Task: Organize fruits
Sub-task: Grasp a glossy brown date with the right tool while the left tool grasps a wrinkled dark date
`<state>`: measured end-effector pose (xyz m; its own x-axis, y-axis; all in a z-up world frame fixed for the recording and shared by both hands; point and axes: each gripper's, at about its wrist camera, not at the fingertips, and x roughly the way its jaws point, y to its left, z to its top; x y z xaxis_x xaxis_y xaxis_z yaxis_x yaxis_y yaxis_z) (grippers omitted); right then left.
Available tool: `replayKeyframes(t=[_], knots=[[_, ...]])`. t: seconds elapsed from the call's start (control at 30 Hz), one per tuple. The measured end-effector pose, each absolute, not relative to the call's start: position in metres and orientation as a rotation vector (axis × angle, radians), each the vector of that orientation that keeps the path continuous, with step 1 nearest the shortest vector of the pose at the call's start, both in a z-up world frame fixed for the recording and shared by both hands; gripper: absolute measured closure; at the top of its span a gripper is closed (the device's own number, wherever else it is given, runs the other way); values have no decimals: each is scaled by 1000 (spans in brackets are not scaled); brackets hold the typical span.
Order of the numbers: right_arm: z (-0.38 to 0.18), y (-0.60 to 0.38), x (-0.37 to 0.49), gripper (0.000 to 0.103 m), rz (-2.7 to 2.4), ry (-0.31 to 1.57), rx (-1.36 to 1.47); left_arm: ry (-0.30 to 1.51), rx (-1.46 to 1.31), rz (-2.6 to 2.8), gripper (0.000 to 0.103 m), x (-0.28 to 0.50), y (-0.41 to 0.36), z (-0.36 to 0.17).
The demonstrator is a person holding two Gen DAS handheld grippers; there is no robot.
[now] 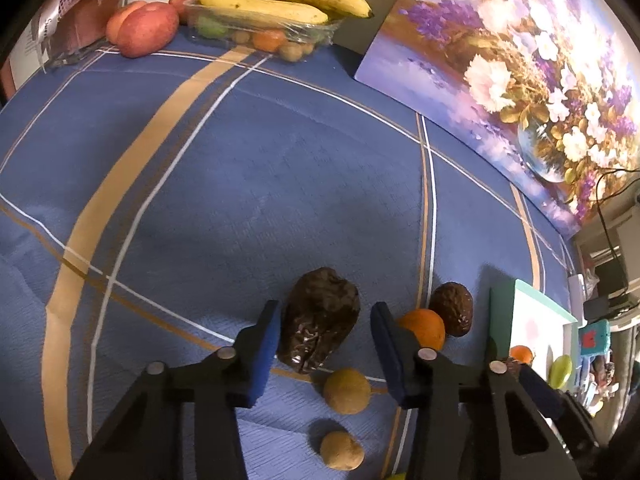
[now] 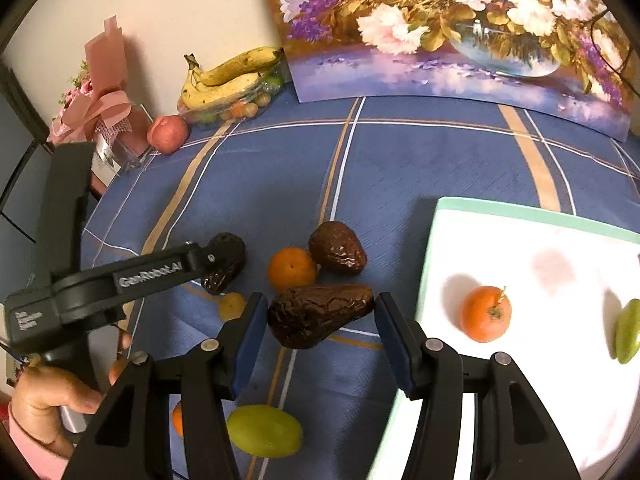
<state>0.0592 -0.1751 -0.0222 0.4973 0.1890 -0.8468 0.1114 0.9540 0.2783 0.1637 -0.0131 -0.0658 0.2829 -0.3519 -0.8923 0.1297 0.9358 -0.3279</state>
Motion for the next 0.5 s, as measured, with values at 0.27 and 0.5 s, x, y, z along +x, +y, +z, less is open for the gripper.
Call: replayKeyframes(t=[0.27,0.5], knots=[[-13,-187,53,46,28,1029,333,1229,-192,-321,65,160,-13,-59],[4,-197,44,46,19,981,362,1149,-157,-327,65,155,-14,-19]])
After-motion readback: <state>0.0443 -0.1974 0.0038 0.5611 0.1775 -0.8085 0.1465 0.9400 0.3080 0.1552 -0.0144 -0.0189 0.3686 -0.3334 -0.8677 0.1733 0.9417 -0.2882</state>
